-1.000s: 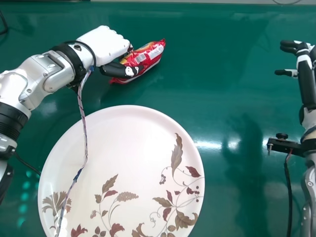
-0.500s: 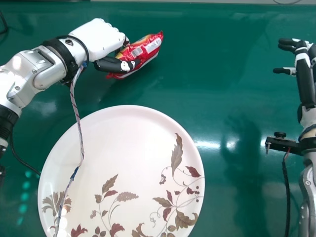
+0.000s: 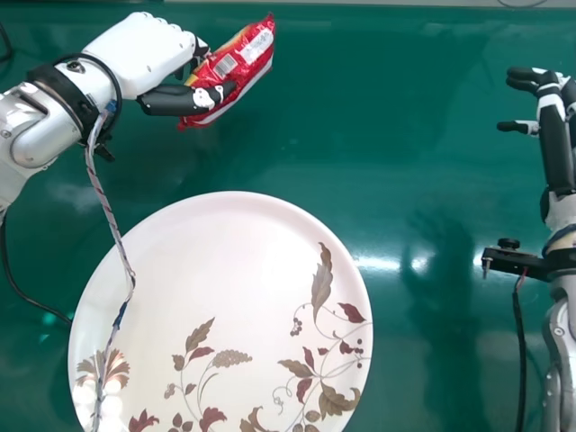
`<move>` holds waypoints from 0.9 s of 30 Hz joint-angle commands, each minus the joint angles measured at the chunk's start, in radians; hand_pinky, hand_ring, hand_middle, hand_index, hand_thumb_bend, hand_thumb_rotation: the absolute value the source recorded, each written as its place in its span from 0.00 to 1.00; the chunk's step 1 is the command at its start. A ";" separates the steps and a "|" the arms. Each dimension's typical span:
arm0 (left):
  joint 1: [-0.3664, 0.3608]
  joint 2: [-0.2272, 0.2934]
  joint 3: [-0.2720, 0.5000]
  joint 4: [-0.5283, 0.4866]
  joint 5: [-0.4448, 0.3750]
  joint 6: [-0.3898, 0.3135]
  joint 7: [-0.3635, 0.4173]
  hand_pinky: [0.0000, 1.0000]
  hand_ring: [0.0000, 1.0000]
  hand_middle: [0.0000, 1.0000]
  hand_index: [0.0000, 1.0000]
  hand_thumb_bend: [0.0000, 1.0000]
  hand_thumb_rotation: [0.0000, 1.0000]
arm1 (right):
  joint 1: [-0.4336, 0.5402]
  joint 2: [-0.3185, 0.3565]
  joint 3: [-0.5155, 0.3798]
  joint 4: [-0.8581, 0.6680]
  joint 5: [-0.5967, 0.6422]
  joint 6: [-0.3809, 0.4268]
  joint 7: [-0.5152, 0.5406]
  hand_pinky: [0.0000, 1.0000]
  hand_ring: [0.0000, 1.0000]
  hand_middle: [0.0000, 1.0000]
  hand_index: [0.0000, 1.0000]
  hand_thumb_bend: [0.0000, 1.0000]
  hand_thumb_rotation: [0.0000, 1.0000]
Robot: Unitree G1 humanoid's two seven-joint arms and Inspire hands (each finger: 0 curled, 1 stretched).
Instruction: Pick up biscuit and place it in the plate
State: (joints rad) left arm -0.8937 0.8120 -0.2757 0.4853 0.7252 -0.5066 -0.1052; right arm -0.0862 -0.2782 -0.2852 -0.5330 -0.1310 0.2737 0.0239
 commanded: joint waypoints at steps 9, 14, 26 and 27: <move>0.186 0.094 0.144 -0.248 -0.081 0.039 -0.064 0.43 0.42 0.47 0.48 0.47 0.00 | 0.011 -0.005 -0.004 -0.030 -0.010 0.022 -0.006 0.54 0.72 0.77 0.72 0.41 0.62; 0.288 0.118 0.223 -0.399 -0.148 0.086 -0.139 0.47 0.40 0.45 0.48 0.47 0.00 | 0.008 -0.008 -0.004 -0.027 -0.009 0.023 -0.002 0.56 0.73 0.77 0.72 0.39 0.59; 0.477 0.130 0.383 -0.610 -0.204 0.014 -0.138 0.47 0.42 0.46 0.48 0.47 0.00 | 0.007 -0.004 0.005 -0.026 -0.024 0.030 -0.005 0.59 0.76 0.79 0.74 0.38 0.58; 0.495 0.130 0.400 -0.624 -0.204 -0.008 -0.126 0.47 0.42 0.46 0.48 0.47 0.00 | 0.008 -0.002 0.005 -0.027 -0.022 0.029 -0.004 0.59 0.76 0.80 0.74 0.38 0.58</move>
State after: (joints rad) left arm -0.4316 0.9230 0.0817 -0.1014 0.5358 -0.4864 -0.2594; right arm -0.0916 -0.2811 -0.2759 -0.5454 -0.1491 0.2977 0.0250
